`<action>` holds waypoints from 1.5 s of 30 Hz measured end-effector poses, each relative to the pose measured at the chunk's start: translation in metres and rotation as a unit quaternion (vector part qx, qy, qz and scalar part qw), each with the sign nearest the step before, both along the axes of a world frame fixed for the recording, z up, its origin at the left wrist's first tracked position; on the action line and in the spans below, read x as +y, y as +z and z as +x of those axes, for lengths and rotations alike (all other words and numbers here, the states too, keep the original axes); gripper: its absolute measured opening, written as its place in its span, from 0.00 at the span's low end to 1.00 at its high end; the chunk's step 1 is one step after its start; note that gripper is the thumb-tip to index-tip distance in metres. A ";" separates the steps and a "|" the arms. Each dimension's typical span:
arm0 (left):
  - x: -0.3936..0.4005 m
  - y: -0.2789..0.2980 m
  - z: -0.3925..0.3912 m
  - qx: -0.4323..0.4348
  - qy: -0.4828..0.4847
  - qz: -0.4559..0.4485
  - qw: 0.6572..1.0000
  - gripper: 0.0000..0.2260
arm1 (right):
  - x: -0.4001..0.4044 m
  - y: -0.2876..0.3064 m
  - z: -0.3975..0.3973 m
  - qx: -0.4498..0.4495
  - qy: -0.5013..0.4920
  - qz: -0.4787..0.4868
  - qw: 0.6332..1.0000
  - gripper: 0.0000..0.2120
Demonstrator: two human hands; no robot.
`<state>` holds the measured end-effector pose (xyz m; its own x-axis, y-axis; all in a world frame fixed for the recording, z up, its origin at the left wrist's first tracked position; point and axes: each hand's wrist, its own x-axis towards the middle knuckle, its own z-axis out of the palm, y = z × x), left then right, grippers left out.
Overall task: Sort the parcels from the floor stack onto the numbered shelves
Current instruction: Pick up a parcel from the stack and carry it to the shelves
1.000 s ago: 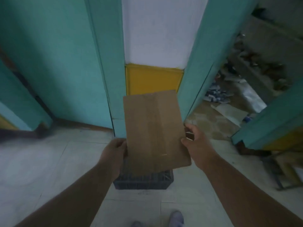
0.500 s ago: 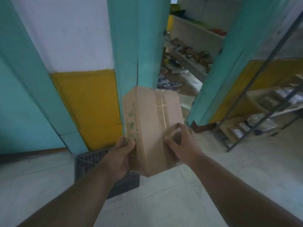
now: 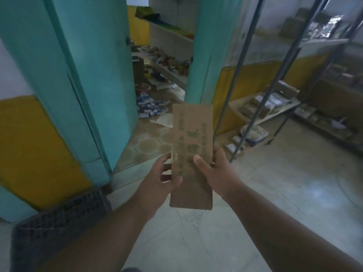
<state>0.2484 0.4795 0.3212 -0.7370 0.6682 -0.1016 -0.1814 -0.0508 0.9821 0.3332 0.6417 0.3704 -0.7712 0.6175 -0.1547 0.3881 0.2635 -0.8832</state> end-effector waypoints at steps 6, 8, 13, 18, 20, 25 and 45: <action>0.077 0.010 -0.029 0.102 -0.026 -0.049 0.993 0.13 | 0.071 -0.011 -0.006 0.091 -0.102 -0.196 0.971 0.29; 0.107 0.007 -0.044 0.094 -0.005 -0.058 0.994 0.12 | 0.094 -0.015 -0.011 0.096 -0.124 -0.207 0.966 0.24; 0.196 -0.004 -0.068 0.079 -0.079 -0.092 0.989 0.22 | 0.158 -0.011 -0.005 0.041 -0.201 -0.062 0.977 0.16; 0.284 -0.012 -0.054 0.155 -0.210 -0.136 0.956 0.23 | 0.217 -0.008 0.031 -0.027 -0.255 0.061 0.965 0.22; 0.320 -0.013 -0.039 0.190 -0.256 -0.135 0.938 0.22 | 0.240 -0.011 0.044 -0.032 -0.278 0.055 0.959 0.23; 0.428 -0.017 0.021 0.304 -0.350 -0.167 0.870 0.31 | 0.329 -0.018 0.098 -0.047 -0.350 0.020 0.935 0.40; 0.795 -0.072 0.087 -0.024 -0.298 -0.252 0.920 0.29 | 0.694 -0.054 0.212 0.048 -0.455 -0.093 0.885 0.30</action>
